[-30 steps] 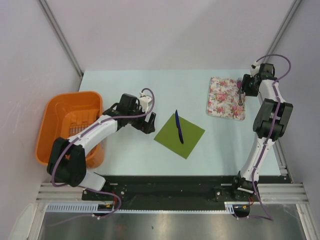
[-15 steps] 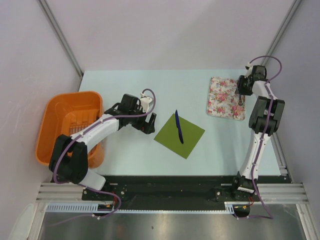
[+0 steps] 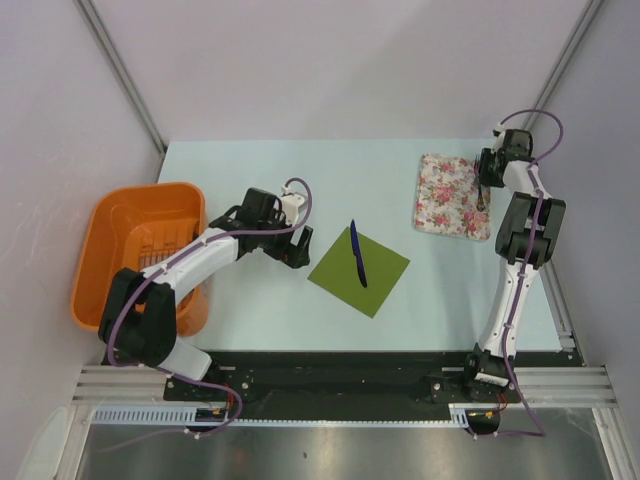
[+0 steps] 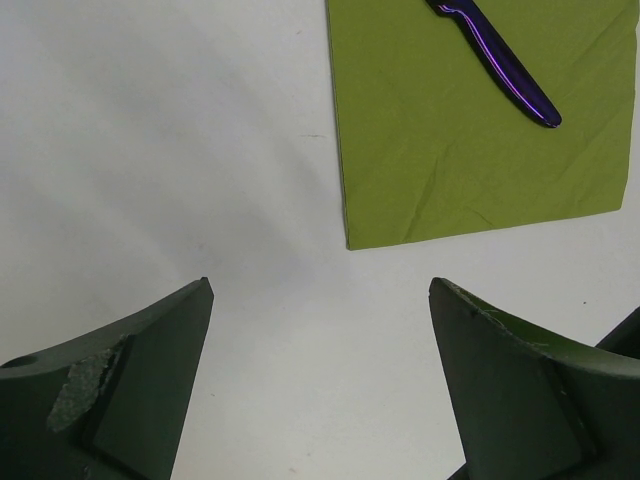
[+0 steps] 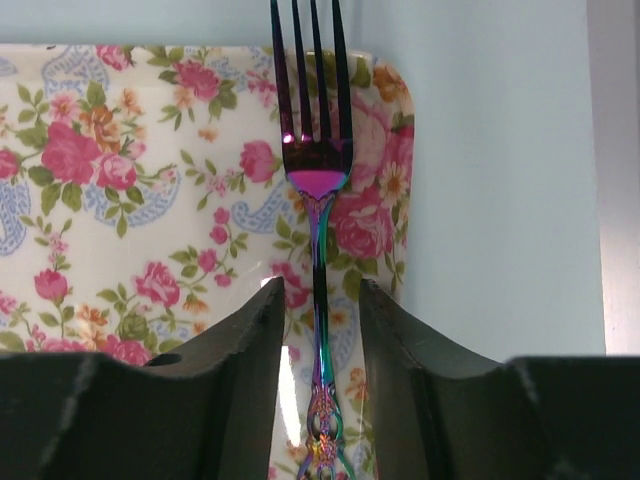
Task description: Place the utensils on the paper napkin and roll it up
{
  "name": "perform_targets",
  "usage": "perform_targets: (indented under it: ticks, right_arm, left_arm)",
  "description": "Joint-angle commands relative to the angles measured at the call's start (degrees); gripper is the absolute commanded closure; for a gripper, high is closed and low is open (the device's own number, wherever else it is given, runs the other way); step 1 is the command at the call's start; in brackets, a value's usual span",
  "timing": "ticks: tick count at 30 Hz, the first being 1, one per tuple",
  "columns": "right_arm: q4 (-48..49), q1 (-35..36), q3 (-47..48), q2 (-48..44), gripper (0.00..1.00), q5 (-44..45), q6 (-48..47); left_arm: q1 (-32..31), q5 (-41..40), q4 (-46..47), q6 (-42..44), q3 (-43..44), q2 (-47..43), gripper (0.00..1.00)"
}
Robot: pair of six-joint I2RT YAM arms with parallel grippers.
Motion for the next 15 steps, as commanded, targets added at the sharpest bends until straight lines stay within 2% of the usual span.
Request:
perform_targets:
  ticks: [1, 4, 15]
  right_arm:
    - [-2.9, -0.1, 6.0, 3.4, 0.66, 0.4, -1.3]
    - [-5.3, -0.4, 7.2, 3.9, 0.71, -1.2, -2.2]
    - [-11.7, 1.1, 5.9, 2.7, 0.71, 0.1, -7.0]
  left_arm:
    - [0.2, -0.4, 0.8, 1.8, 2.5, 0.1, 0.05]
    - [0.2, -0.7, 0.4, 2.0, 3.1, 0.1, 0.05]
    - [0.2, -1.2, -0.3, 2.3, 4.0, -0.8, 0.05]
